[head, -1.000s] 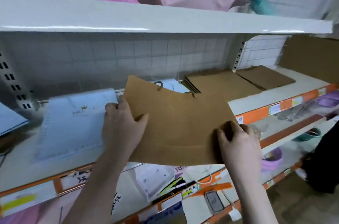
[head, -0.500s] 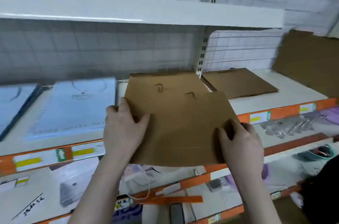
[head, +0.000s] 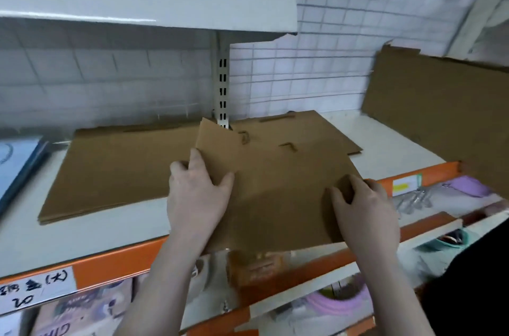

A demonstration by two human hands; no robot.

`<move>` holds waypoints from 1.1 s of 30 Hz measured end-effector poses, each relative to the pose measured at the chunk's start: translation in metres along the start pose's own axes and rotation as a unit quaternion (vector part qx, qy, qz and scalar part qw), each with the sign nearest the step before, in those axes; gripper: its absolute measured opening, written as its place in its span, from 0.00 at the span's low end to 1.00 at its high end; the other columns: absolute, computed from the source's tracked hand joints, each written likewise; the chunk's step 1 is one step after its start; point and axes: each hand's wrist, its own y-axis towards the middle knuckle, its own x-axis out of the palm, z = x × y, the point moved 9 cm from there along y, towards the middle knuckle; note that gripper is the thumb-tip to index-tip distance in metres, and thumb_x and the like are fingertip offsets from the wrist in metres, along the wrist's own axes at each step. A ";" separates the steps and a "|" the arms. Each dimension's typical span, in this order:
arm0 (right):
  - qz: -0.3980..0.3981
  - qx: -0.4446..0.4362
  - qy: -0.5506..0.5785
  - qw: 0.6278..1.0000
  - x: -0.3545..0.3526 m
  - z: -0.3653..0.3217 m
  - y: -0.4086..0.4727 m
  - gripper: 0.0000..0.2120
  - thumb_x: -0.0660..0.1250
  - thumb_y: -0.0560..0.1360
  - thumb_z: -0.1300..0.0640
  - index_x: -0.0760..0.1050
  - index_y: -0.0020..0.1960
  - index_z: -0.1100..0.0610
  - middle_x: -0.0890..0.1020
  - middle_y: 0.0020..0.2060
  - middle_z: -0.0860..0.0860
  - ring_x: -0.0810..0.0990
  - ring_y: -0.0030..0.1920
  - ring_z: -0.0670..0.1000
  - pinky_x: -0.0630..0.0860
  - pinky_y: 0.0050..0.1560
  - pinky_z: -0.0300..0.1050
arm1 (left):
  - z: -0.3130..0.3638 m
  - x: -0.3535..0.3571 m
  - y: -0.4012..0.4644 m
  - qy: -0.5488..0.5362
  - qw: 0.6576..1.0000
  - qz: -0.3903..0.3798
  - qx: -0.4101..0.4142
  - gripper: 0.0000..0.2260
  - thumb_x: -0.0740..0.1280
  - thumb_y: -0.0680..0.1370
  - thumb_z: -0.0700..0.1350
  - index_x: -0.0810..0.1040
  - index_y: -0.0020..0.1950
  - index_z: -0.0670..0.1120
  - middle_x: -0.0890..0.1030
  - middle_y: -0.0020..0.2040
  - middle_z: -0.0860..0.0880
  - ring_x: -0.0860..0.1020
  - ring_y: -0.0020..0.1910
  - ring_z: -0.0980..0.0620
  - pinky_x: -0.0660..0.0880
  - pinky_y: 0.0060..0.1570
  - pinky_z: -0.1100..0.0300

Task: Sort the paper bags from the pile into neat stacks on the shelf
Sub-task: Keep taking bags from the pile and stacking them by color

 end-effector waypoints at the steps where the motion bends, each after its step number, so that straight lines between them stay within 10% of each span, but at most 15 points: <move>1: 0.004 -0.001 -0.011 1.000 0.002 0.006 0.016 0.18 0.59 0.78 0.48 0.72 0.63 0.57 0.74 0.60 0.58 0.72 0.57 0.59 0.71 0.55 0.51 | 0.012 0.015 0.007 -0.004 1.000 -0.004 0.006 0.35 0.64 0.75 0.58 0.54 0.76 0.45 0.65 0.63 0.40 0.68 0.62 0.38 0.69 0.56 0.48; 15: -0.138 -0.073 0.073 0.985 0.049 0.027 0.165 0.23 0.58 0.78 0.45 0.68 0.70 0.54 0.72 0.65 0.52 0.71 0.63 0.52 0.68 0.60 0.45 | 0.059 0.067 0.069 0.059 0.995 -0.022 -0.082 0.35 0.62 0.74 0.63 0.58 0.76 0.48 0.66 0.64 0.40 0.69 0.63 0.38 0.70 0.59 0.48; 33: -0.233 -0.227 0.226 0.918 0.070 0.011 0.195 0.22 0.62 0.77 0.48 0.69 0.70 0.52 0.68 0.68 0.50 0.69 0.66 0.52 0.67 0.57 0.44 | 0.079 0.037 -0.015 0.053 0.958 0.204 -0.196 0.31 0.67 0.74 0.56 0.64 0.74 0.46 0.69 0.64 0.39 0.69 0.63 0.41 0.67 0.62 0.51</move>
